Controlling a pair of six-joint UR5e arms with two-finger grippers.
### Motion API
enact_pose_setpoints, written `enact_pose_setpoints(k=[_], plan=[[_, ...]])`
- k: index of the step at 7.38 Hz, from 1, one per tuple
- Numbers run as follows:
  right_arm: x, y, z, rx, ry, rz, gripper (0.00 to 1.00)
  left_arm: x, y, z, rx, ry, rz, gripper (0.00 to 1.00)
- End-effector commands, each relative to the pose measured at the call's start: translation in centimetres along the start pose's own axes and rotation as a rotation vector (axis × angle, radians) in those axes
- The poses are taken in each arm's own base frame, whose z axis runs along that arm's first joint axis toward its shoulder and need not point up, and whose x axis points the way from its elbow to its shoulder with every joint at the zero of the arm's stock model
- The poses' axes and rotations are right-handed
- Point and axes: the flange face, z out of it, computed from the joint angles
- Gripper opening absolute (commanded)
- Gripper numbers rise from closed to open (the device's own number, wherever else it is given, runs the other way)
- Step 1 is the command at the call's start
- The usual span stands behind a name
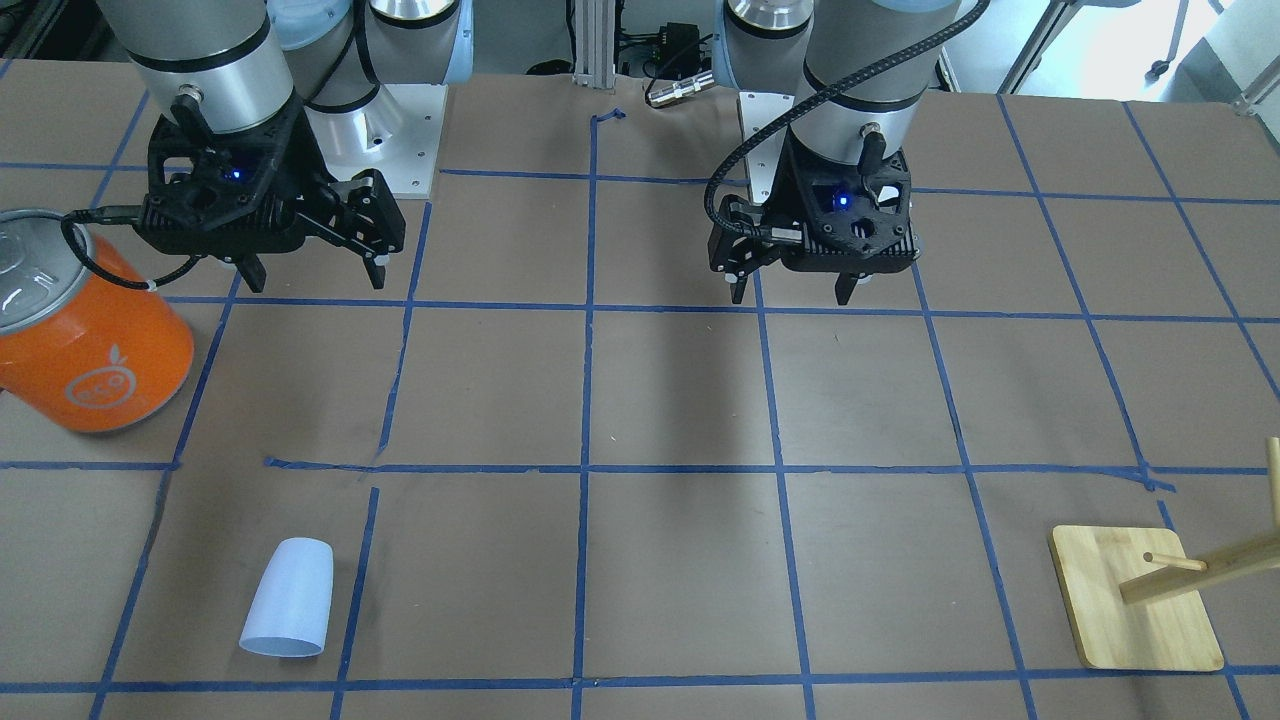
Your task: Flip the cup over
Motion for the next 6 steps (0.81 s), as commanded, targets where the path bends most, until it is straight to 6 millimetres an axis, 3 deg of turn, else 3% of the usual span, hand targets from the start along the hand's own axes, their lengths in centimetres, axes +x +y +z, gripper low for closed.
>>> enact_pose_setpoints(k=[1,2,3,4,5,6], plan=[[0.2,-0.1,-0.1,0.006,0.02,0.003,1.0,0.0,0.0,-0.1,0.003,0.0,0.003,1.0],[0.7,-0.7,0.9,-0.011,0.028,0.01,1.0,-0.1,0.0,-0.1,0.001,0.0,0.003,1.0],[3.2,-2.8,1.9,-0.019,0.03,0.055,1.0,0.0,0.1,0.0,0.0,0.0,0.004,1.0],[7.0,-5.1,0.3,0.032,0.006,0.127,1.0,0.0,0.2,0.2,-0.006,-0.001,0.006,1.0],[9.0,-8.3,1.9,0.026,0.008,0.129,1.0,0.0,0.2,0.5,-0.013,0.0,0.005,1.0],[9.8,-11.0,4.8,-0.004,0.012,0.12,1.0,0.0,0.1,0.7,-0.016,-0.001,0.002,1.0]])
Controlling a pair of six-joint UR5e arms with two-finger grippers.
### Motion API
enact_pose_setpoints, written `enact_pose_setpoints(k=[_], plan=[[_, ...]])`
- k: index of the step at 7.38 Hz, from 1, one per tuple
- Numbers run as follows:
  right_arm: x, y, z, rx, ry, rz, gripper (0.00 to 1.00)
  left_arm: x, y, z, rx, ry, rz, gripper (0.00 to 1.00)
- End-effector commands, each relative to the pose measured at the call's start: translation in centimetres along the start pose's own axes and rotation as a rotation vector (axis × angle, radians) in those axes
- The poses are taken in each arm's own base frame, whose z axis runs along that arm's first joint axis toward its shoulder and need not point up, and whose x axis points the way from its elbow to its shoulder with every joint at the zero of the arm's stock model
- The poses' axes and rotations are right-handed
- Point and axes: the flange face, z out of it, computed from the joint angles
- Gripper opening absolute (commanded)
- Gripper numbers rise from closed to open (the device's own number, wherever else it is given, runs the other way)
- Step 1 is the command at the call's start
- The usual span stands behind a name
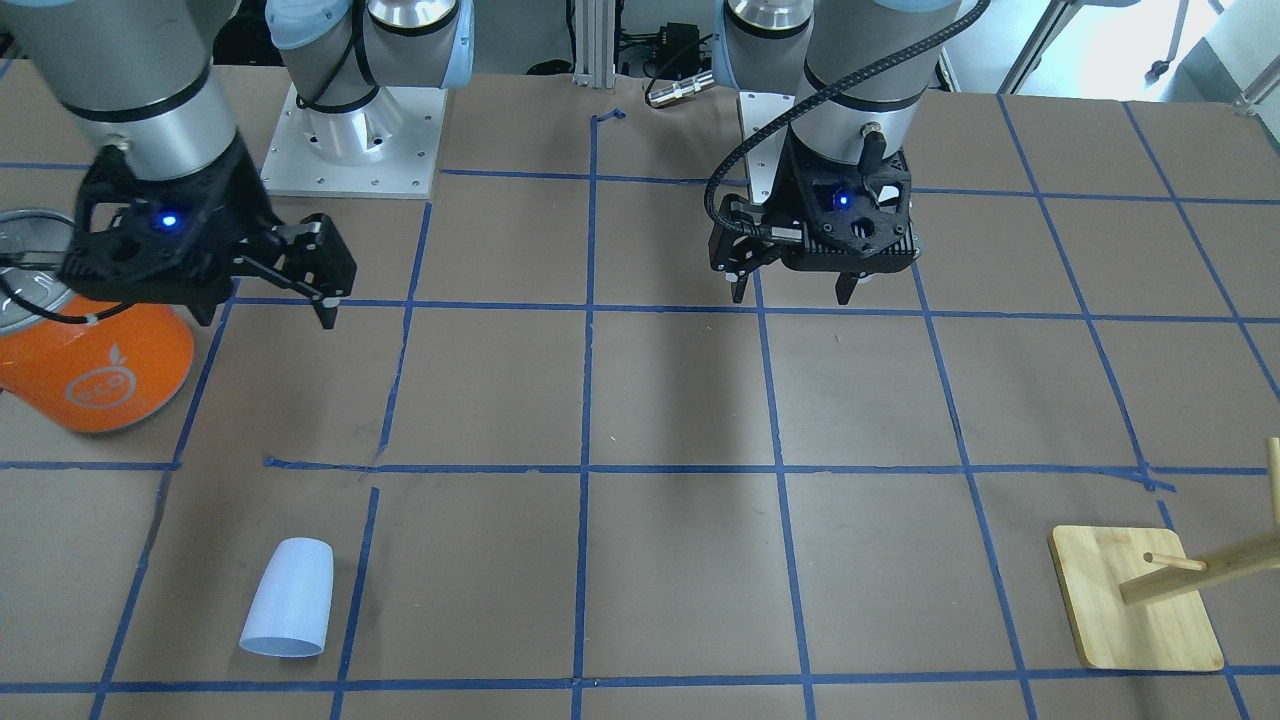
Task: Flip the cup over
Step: 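Lower the right gripper over the upside-down white cup and grasp it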
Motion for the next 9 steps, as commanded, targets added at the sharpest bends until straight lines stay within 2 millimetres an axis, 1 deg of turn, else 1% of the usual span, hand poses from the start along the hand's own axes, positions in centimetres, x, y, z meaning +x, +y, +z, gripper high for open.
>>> enact_pose_setpoints(k=[1,2,3,4,5,6,7,8,9], plan=[[1.9,-6.2,5.3,-0.014,0.001,0.009,1.0,0.0,-0.1,0.5,-0.01,-0.001,-0.002,1.0],[2.2,-8.3,7.4,0.024,0.003,0.011,1.0,0.0,-0.1,0.4,-0.008,-0.001,-0.002,1.0],[3.5,-10.0,11.4,-0.003,0.008,0.022,1.0,0.0,-0.1,0.5,-0.01,-0.001,-0.002,1.0],[5.0,-12.1,15.4,0.043,0.009,0.039,1.0,0.1,-0.2,0.7,-0.013,-0.001,-0.005,1.0],[4.9,-12.2,18.2,0.004,-0.003,0.045,1.0,0.1,-0.3,0.9,-0.016,-0.002,-0.007,1.0],[4.8,-12.2,18.4,0.0,-0.007,0.036,1.0,0.1,-0.3,0.9,-0.016,-0.002,-0.007,1.0],[4.7,-12.5,20.2,-0.013,-0.008,0.035,1.0,0.1,-0.3,1.0,-0.019,-0.002,-0.007,1.0],[3.6,-12.4,20.7,-0.023,-0.01,0.025,1.0,0.1,-0.3,1.0,-0.019,-0.002,-0.007,1.0],[3.1,-12.6,22.0,-0.026,-0.012,0.016,1.0,0.1,-0.3,1.1,-0.021,-0.002,-0.007,1.0]])
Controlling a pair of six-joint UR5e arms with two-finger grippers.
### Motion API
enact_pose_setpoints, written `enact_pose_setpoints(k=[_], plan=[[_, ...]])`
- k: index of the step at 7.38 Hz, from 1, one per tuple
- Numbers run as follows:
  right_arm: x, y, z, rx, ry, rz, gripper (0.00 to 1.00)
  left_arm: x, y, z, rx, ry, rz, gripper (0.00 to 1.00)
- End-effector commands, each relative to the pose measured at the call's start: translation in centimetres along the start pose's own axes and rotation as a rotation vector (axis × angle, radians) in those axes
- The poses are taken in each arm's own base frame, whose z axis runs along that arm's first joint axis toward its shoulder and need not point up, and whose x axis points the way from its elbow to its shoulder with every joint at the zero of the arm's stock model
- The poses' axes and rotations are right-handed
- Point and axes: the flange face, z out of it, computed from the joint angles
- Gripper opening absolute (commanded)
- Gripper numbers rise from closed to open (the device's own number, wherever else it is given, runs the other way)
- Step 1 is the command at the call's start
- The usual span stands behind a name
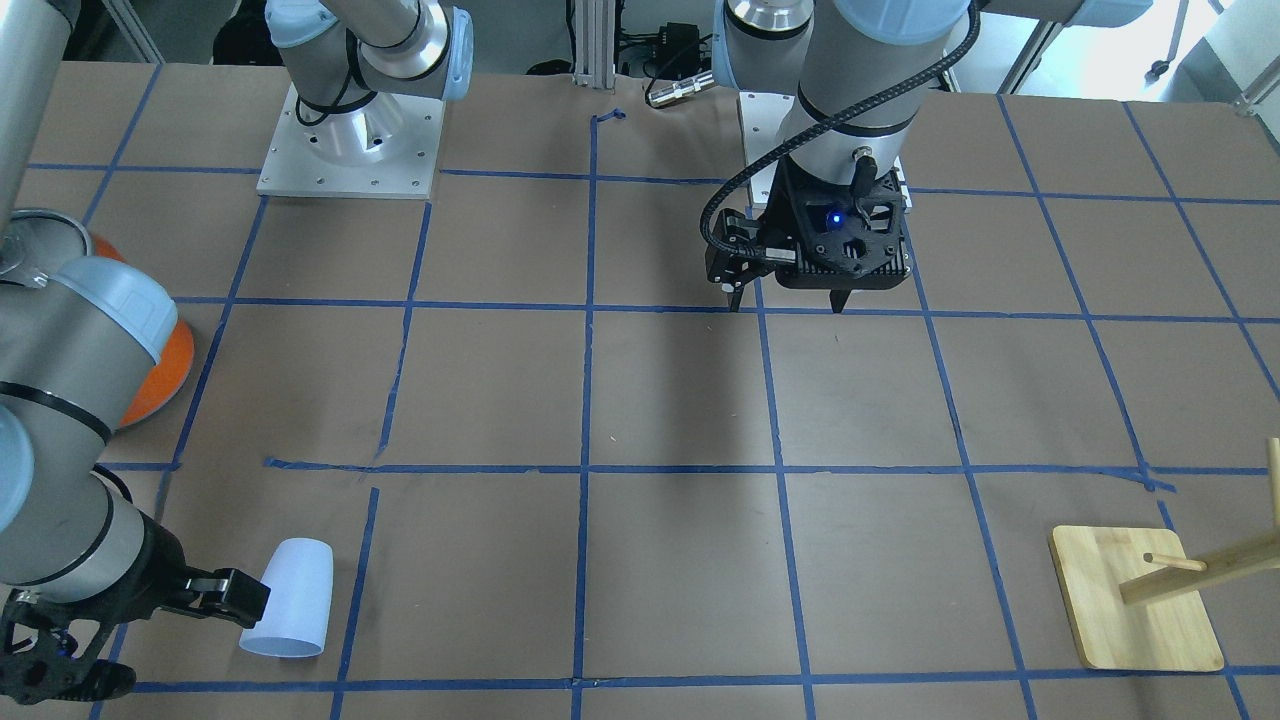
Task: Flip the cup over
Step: 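Lower the right gripper over the upside-down white cup and grasp it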
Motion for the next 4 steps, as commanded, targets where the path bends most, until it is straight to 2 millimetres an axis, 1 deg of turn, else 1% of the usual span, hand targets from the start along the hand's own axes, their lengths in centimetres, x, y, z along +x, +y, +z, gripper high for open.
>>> enact_pose_setpoints(k=[1,3,4], plan=[[-1.3,-0.5,2.6,0.006,-0.004,-0.009,1.0,0.0,-0.1,0.2,-0.003,0.0,0.0,1.0],[-1.6,-0.2,3.3,-0.008,-0.003,-0.025,1.0,0.0,-0.1,0.2,-0.002,0.0,0.0,1.0],[-1.7,0.2,4.1,-0.017,-0.004,-0.019,1.0,0.1,-0.1,0.1,-0.002,0.001,0.002,1.0]])
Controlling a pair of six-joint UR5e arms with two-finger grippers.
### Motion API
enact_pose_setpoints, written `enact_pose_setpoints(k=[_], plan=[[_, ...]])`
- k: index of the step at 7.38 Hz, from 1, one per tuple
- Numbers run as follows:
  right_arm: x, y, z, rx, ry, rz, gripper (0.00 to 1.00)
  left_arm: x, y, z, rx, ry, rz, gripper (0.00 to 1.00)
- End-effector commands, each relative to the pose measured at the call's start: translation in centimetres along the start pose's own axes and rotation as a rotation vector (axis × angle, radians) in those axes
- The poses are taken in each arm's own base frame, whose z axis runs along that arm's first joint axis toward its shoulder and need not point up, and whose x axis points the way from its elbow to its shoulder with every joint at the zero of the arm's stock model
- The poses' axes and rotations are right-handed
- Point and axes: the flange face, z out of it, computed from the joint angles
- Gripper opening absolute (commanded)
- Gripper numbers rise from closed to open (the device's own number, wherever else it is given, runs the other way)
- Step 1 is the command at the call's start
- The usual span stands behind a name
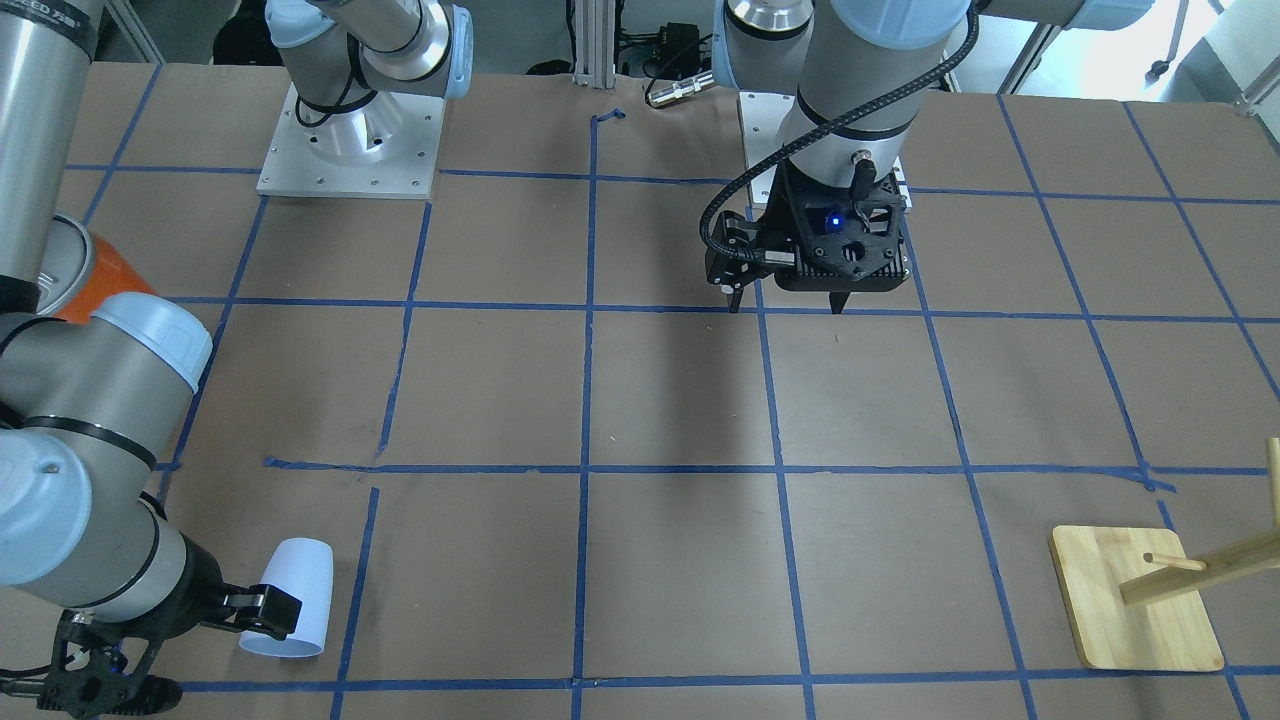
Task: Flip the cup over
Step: 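Lower the right gripper over the upside-down white cup and grasp it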
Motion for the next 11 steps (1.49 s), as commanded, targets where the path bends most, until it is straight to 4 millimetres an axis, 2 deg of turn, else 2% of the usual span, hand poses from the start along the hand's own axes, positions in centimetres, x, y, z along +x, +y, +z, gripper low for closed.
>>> enact_pose_setpoints(k=[1,3,4,5,6,9,11], plan=[[-0.2,0.5,1.2,-0.01,-0.002,-0.002,1.0,0.0,0.0,0.0,0.0,0.0,0.0,1.0],[-1.5,0.6,2.6,-0.03,-0.004,-0.021,1.0,0.0,0.0,0.0,0.0,0.0,0.0,1.0],[-1.5,0.6,3.3,-0.04,-0.004,-0.025,1.0,0.0,-0.1,0.0,0.004,0.0,0.0,1.0],[-1.4,0.8,3.2,-0.044,-0.003,-0.031,1.0,0.0,0.0,0.0,0.003,0.0,0.001,1.0],[-1.3,0.6,4.6,-0.056,-0.002,-0.037,1.0,0.0,-0.1,0.1,0.001,0.0,0.0,1.0],[-1.3,0.6,5.6,-0.066,-0.004,-0.035,1.0,0.0,-0.1,0.1,0.0,0.001,0.0,1.0],[-1.3,0.6,5.9,-0.071,-0.004,-0.035,1.0,-0.1,0.4,0.9,-0.015,-0.003,0.002,1.0]])
